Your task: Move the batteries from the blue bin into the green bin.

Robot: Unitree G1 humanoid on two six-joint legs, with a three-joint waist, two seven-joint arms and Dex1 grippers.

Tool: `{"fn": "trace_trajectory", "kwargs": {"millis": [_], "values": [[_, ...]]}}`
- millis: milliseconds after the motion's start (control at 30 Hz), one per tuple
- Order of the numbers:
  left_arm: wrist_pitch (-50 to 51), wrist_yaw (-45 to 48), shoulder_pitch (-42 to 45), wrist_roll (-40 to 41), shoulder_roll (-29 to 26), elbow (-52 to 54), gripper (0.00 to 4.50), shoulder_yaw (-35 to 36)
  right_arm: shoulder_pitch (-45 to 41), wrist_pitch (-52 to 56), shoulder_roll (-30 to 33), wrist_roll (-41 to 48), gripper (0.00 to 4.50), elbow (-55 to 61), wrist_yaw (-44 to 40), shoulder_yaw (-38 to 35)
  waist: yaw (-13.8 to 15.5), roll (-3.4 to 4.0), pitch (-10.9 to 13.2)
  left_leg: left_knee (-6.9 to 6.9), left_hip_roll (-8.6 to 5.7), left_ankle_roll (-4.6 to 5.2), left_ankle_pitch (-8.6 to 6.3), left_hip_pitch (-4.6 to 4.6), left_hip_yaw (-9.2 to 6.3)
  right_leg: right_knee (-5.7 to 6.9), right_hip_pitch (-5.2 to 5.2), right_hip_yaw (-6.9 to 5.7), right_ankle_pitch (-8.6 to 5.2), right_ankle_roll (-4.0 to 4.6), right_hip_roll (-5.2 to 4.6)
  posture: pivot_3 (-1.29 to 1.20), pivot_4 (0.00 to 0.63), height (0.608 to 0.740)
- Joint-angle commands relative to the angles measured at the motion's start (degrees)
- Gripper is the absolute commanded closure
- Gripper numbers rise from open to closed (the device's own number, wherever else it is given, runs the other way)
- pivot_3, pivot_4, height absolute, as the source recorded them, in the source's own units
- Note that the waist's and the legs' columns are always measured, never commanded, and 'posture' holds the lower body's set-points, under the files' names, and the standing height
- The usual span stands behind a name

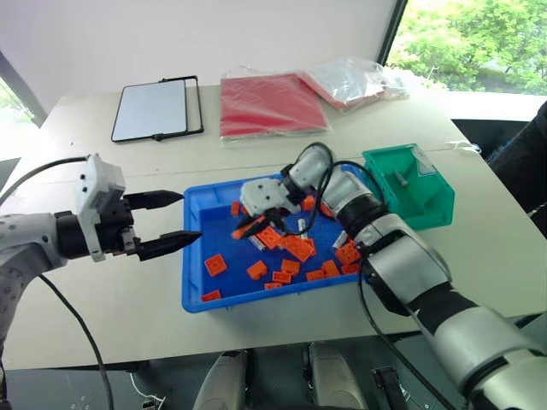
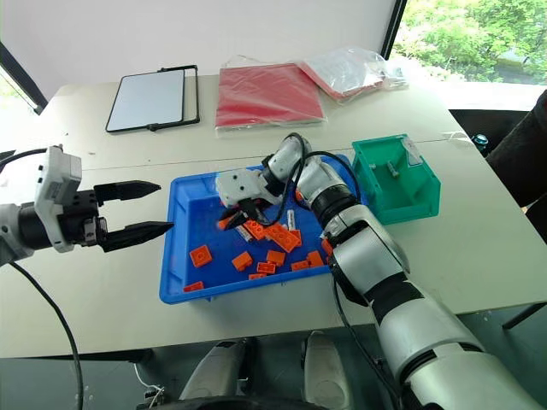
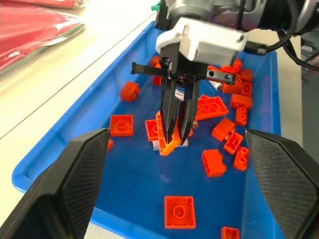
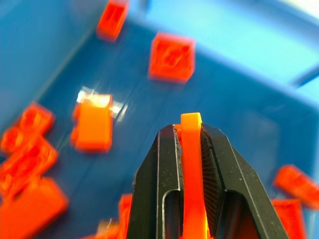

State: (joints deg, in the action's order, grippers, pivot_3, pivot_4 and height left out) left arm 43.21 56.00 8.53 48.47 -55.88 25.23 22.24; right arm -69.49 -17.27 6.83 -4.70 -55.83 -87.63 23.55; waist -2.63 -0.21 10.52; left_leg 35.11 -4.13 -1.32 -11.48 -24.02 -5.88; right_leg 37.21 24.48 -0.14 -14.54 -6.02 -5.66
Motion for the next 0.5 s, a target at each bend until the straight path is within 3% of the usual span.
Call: {"fn": "trace_trajectory", "kwargs": {"millis": [33,267,400,500], "values": [[-1.1,-0.1,1.2,0.1,0.0,-0.2,0.0,0.6,0.9,4.2,-2.3,2.1,4.39,6.8,2.6,-1.9,0.0,0.0,0.0,0.0,0.0,-0.01,0.0,0.0,0.0,0.01,0.0,0.0,0.0,0.0,0.0,0.0,0.15,0.731],[-1.2,0.7,1.3,-0.7,-0.4,-0.8,0.0,0.4,4.1,11.2,-8.6,0.2,4.39,11.4,17.4,-2.2,0.1,-0.02,0.0,0.01,-0.01,-0.04,0.0,0.0,-0.02,0.01,0.0,0.03,0.01,0.01,0.01,0.0,0.15,0.731],[-0.9,0.9,1.6,-0.7,-0.8,-0.7,0.0,0.3,6.4,13.0,-9.0,-3.4,2.67,13.2,24.6,-0.3,0.2,-0.02,0.0,-0.01,0.0,-0.05,0.0,0.0,-0.03,0.03,0.03,0.03,0.01,0.02,0.02,0.0,0.15,0.731],[-0.5,1.0,1.8,-0.3,-1.1,-0.7,0.0,0.5,9.2,18.2,-7.3,-4.8,1.13,20.2,28.4,-0.6,0.2,-0.04,0.0,0.0,-0.02,-0.06,0.01,-0.01,-0.03,0.02,0.0,0.04,0.01,0.01,0.02,0.0,0.15,0.731]]}}
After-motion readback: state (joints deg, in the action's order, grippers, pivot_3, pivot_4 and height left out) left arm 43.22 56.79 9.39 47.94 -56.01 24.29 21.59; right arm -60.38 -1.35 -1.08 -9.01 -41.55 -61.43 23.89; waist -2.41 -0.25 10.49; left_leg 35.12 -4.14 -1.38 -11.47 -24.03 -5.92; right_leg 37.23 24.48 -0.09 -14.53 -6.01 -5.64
